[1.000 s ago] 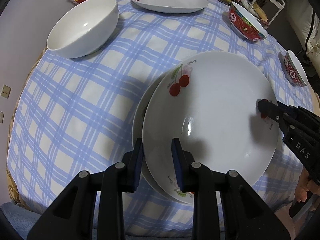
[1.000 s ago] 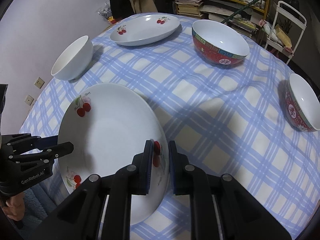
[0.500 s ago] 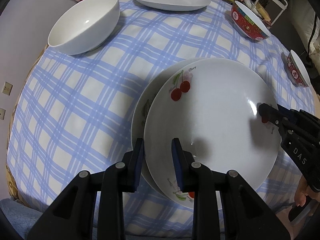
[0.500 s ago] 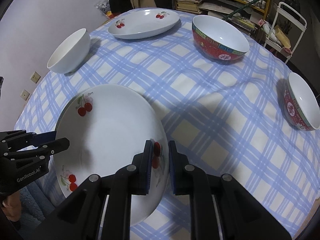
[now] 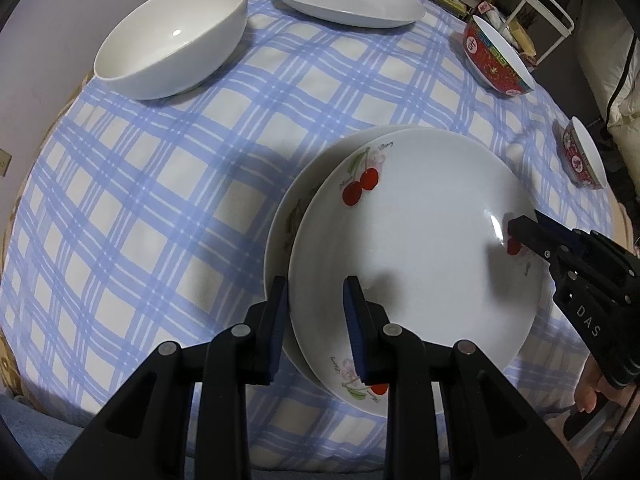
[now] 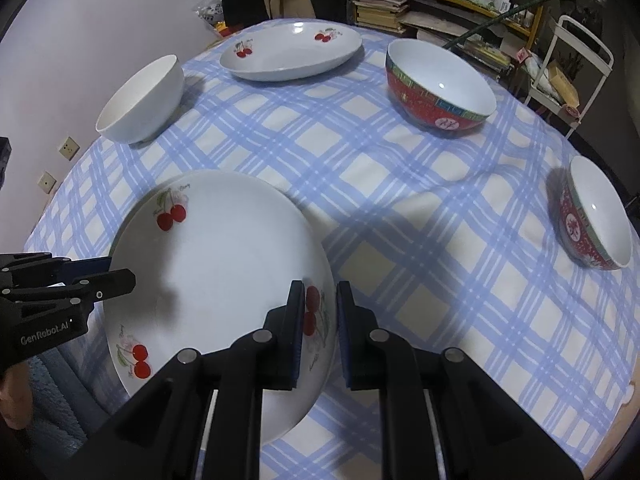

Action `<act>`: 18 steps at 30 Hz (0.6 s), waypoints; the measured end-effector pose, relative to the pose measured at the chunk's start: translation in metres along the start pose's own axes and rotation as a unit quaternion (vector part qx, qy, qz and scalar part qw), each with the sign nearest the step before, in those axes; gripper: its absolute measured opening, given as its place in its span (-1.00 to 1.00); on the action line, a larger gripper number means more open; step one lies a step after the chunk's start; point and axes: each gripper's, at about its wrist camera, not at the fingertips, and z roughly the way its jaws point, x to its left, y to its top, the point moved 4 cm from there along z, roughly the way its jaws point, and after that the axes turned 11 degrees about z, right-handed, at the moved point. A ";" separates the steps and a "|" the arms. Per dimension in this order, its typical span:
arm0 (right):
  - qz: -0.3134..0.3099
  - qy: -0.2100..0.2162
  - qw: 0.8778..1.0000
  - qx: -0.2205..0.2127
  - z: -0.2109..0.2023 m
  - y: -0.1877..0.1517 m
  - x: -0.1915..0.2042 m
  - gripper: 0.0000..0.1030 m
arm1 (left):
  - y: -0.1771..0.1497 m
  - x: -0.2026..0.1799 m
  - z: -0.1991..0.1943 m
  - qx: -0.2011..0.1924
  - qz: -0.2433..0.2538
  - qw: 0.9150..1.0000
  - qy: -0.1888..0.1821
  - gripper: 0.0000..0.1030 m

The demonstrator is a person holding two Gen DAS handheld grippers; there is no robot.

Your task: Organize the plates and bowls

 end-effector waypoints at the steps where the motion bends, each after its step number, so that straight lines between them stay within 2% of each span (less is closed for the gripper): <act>1: 0.000 0.002 1.000 -0.002 -0.001 0.001 0.000 -0.68 | 0.000 0.001 0.000 0.001 -0.003 1.000 -0.003 -0.47; 5: 0.004 0.005 1.000 -0.002 -0.001 0.003 0.000 -0.68 | -0.003 0.002 -0.002 0.002 -0.008 1.000 -0.006 -0.47; 14: 0.004 0.011 1.000 0.005 0.001 0.001 0.000 -0.68 | -0.004 -0.001 -0.009 -0.009 0.003 0.999 0.039 -0.40; 18: 0.004 0.010 1.000 0.008 0.003 0.001 0.000 -0.68 | -0.004 -0.003 -0.011 -0.010 0.004 0.999 0.039 -0.38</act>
